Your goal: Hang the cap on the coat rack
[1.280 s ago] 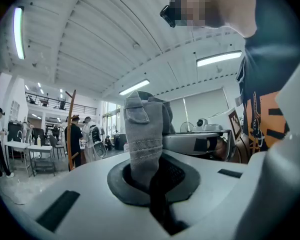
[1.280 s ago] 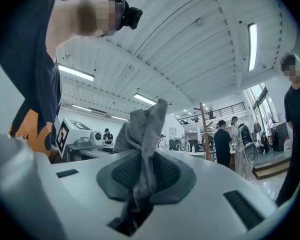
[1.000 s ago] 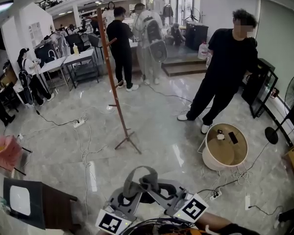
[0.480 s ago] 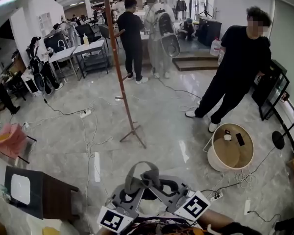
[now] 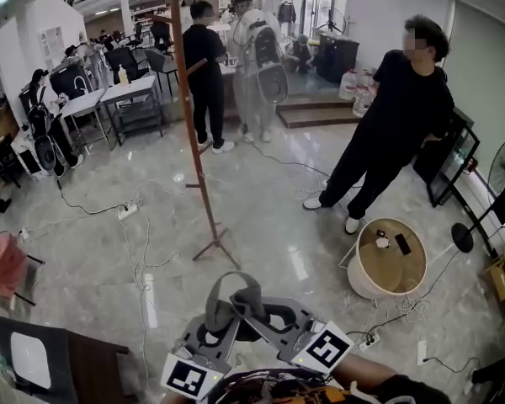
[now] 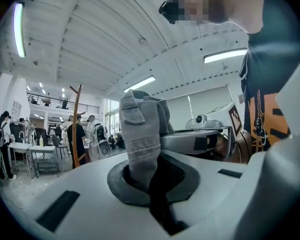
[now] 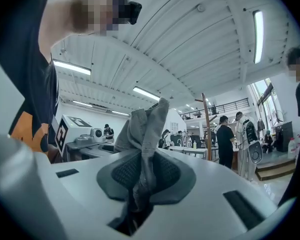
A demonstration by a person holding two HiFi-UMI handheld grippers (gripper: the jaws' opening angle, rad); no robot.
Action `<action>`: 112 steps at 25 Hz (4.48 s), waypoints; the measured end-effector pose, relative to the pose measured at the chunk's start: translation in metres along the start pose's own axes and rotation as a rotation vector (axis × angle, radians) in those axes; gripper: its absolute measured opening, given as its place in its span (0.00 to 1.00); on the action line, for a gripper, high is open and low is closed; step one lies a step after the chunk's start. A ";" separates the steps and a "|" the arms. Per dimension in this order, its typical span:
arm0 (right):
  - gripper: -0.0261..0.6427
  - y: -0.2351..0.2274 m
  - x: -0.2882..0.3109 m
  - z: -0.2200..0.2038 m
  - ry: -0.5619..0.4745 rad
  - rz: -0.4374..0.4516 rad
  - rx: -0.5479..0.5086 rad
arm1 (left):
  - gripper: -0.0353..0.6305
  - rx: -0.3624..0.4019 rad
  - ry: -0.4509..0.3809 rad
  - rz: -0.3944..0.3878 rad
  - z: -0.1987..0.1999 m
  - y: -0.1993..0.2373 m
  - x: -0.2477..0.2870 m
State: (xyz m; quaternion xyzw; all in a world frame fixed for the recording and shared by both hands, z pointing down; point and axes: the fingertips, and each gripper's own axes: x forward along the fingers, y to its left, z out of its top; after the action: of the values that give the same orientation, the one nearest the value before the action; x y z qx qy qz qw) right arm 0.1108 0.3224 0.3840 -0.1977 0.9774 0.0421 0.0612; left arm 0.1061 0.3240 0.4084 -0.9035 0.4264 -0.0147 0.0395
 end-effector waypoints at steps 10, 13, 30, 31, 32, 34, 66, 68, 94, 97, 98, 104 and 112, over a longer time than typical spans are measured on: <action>0.14 -0.042 0.085 -0.014 0.022 -0.076 -0.016 | 0.10 -0.014 -0.024 -0.081 -0.008 0.093 0.017; 0.14 -0.069 0.100 -0.013 0.017 -0.082 -0.017 | 0.10 -0.020 -0.034 -0.096 -0.006 0.114 0.037; 0.14 -0.238 0.195 -0.027 -0.031 0.049 0.006 | 0.10 0.033 0.000 0.051 -0.011 0.255 0.174; 0.14 -0.249 0.200 -0.030 -0.027 0.055 0.007 | 0.10 0.036 -0.003 0.061 -0.012 0.263 0.182; 0.14 -0.259 0.204 -0.033 -0.022 0.061 0.012 | 0.10 0.037 -0.002 0.071 -0.014 0.269 0.191; 0.14 -0.280 0.210 -0.038 -0.019 0.080 0.022 | 0.10 0.038 0.003 0.092 -0.016 0.281 0.209; 0.14 -0.452 0.400 -0.079 0.074 0.056 0.014 | 0.10 -0.028 0.029 0.046 -0.034 0.517 0.317; 0.14 -0.463 0.407 -0.078 0.063 0.066 0.020 | 0.10 -0.038 0.030 0.050 -0.035 0.526 0.327; 0.14 -0.538 0.465 -0.122 0.146 0.089 0.083 | 0.10 -0.043 0.110 0.123 -0.076 0.603 0.378; 0.14 -0.544 0.472 -0.126 0.158 0.078 0.080 | 0.10 -0.047 0.109 0.119 -0.081 0.611 0.381; 0.14 -0.546 0.475 -0.127 0.164 0.074 0.079 | 0.10 -0.049 0.105 0.120 -0.082 0.615 0.383; 0.14 -0.557 0.487 -0.146 0.188 0.056 0.081 | 0.10 -0.060 0.102 0.126 -0.099 0.631 0.391; 0.14 -0.567 0.502 -0.162 0.217 0.035 0.084 | 0.10 -0.060 0.121 0.131 -0.113 0.648 0.395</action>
State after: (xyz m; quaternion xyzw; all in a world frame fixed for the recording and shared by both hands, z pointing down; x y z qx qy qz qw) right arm -0.1433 -0.4068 0.4427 -0.1813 0.9825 -0.0195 -0.0375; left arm -0.1483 -0.3976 0.4636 -0.8719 0.4866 -0.0540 -0.0128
